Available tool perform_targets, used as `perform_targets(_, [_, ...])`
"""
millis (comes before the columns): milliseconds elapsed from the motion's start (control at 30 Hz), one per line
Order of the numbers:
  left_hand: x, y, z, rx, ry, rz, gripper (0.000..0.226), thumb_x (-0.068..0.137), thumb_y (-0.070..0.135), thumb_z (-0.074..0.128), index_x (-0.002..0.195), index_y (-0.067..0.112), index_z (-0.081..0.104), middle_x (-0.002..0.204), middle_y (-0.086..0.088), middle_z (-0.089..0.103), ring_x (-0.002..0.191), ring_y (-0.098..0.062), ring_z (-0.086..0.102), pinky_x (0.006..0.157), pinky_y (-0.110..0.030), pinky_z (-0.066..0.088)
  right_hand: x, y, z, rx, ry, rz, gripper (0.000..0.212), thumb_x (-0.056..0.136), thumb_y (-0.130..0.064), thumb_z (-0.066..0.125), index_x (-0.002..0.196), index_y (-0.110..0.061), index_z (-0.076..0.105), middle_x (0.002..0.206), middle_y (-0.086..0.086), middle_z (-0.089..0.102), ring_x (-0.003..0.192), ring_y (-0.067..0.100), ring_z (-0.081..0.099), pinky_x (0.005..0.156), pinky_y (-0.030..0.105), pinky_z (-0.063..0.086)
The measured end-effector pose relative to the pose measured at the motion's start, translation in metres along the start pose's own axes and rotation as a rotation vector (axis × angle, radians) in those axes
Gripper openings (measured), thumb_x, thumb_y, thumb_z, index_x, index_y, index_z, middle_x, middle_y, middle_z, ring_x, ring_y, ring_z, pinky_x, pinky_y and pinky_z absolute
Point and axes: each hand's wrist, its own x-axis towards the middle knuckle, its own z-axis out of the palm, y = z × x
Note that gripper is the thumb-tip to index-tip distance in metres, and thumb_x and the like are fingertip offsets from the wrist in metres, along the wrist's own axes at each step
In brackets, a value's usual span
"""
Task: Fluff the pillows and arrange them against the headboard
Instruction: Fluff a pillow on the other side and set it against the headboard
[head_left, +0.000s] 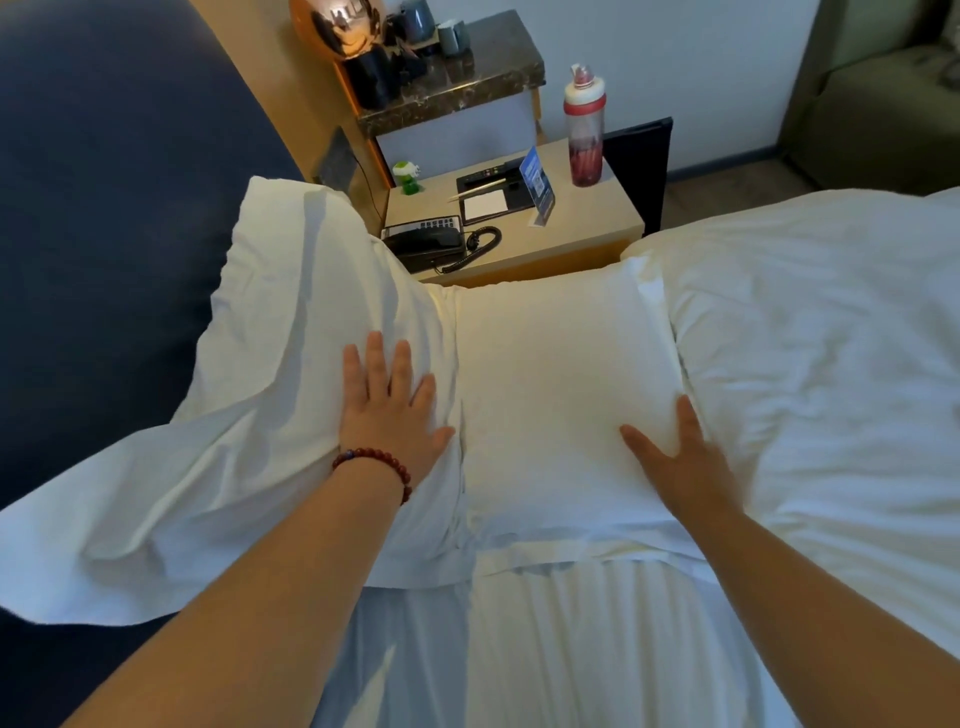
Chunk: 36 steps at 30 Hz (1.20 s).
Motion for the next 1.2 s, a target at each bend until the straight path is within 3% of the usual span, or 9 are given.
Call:
perform_targets(133, [-0.013,0.016,0.013,-0.122,0.019,0.099,0.074,0.092,0.065,0.008,0.154,0.026,0.014,0.163,-0.009,0.002,0.148,-0.037,-0.01,0.113,-0.059,-0.016,-0.013,0.012,-0.007,0.18,-0.054,0.082,0.104,0.073,-0.082,0.051,0.155,-0.032,0.014,0.15,0.012,0.042,0.13,0.038,0.047,0.103,0.045,0.037])
perform_targets(233, [-0.054,0.049,0.033,-0.592,0.196,0.103,0.064,0.091,0.051,0.023,0.144,0.021,0.045,0.151,-0.006,0.042,0.142,-0.026,0.033,0.117,-0.041,0.006,-0.025,0.022,-0.009,0.265,-0.06,0.127,0.101,0.076,-0.075,0.057,0.155,-0.025,0.019,0.15,0.012,0.042,0.133,0.037,0.044,0.103,0.042,0.036])
perform_targets(300, [-0.094,0.078,0.048,-1.076,0.343,-0.069,0.045,0.095,0.034,0.042,0.135,0.018,0.054,0.141,-0.002,0.053,0.132,-0.02,0.047,0.115,-0.037,0.023,-0.033,0.034,-0.005,0.31,-0.043,0.158,0.099,0.077,-0.074,0.058,0.154,-0.023,0.022,0.151,0.012,0.042,0.135,0.036,0.043,0.109,0.046,0.033])
perform_targets(433, [-0.136,0.114,0.042,-1.999,0.097,-0.667,0.044,0.096,0.01,0.058,0.136,0.028,0.048,0.141,0.01,0.049,0.131,-0.007,0.044,0.113,-0.026,0.031,-0.059,0.051,0.009,0.594,0.089,0.216,0.1,0.067,-0.075,0.066,0.149,-0.031,0.031,0.152,0.005,0.041,0.134,0.028,0.046,0.11,0.049,0.039])
perform_targets(567, [-0.125,0.119,0.043,-2.169,0.009,-0.986,0.026,0.091,0.012,0.065,0.115,0.024,0.06,0.124,0.002,0.063,0.113,-0.011,0.057,0.102,-0.024,0.042,-0.08,0.052,0.02,1.001,0.056,0.335,0.057,0.09,-0.036,0.068,0.139,-0.018,0.046,0.12,0.006,0.059,0.093,0.018,0.066,0.079,0.034,0.058])
perform_targets(733, [-0.112,0.127,0.052,-2.177,-0.21,-1.341,0.027,0.078,0.026,0.08,0.095,0.011,0.066,0.101,0.0,0.068,0.093,-0.017,0.061,0.089,-0.025,0.046,-0.092,0.048,0.021,1.284,0.081,0.552,0.03,0.093,-0.02,0.067,0.121,-0.013,0.059,0.118,0.009,0.065,0.096,0.018,0.067,0.068,0.025,0.059])
perform_targets(900, [-0.095,0.124,0.058,-2.397,-0.525,-1.623,0.049,0.08,0.038,0.078,0.115,0.009,0.061,0.109,0.0,0.064,0.107,-0.018,0.062,0.084,-0.027,0.052,-0.09,0.058,0.013,1.203,0.228,0.503,0.032,0.089,-0.025,0.071,0.119,-0.02,0.061,0.115,0.005,0.069,0.097,0.019,0.071,0.068,0.027,0.058])
perform_targets(1033, [-0.091,0.121,0.064,-2.521,-0.795,-1.549,0.017,0.083,0.028,0.075,0.081,0.017,0.063,0.063,0.008,0.056,0.057,-0.004,0.047,0.051,-0.019,0.044,-0.074,0.044,-0.011,1.403,-0.029,0.579,0.027,0.087,-0.033,0.072,0.107,-0.017,0.066,0.104,0.005,0.072,0.093,0.021,0.069,0.066,0.036,0.057])
perform_targets(1200, [-0.095,0.127,0.057,-2.551,-0.648,-1.578,0.051,0.093,0.032,0.063,0.137,0.011,0.047,0.133,-0.004,0.055,0.123,-0.019,0.053,0.101,-0.034,0.045,-0.063,0.048,-0.02,0.949,0.27,0.395,0.009,0.088,-0.027,0.069,0.09,-0.023,0.061,0.088,0.0,0.067,0.072,0.015,0.06,0.069,0.031,0.051])
